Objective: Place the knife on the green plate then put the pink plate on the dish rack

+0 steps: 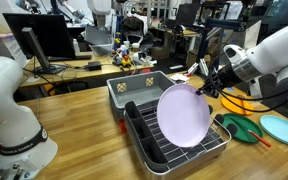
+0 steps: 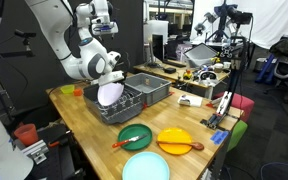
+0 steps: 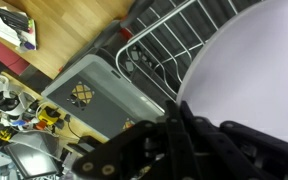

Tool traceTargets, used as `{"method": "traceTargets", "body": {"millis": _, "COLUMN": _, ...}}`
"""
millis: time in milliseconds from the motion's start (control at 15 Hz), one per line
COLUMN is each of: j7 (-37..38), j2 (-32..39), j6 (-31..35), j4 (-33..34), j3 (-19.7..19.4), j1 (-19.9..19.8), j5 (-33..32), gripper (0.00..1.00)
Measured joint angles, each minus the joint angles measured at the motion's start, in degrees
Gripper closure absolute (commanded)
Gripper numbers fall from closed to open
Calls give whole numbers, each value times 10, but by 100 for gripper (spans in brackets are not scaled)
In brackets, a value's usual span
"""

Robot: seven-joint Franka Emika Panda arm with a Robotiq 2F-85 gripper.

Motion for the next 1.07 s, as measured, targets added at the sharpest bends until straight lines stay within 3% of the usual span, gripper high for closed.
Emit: {"method": "traceTargets", "body": {"millis": 1067, "j7": -9, "j2": -6, "j6": -4, "j4": 40, "j3": 17, "j1": 0, "j5": -1, "gripper": 99}}
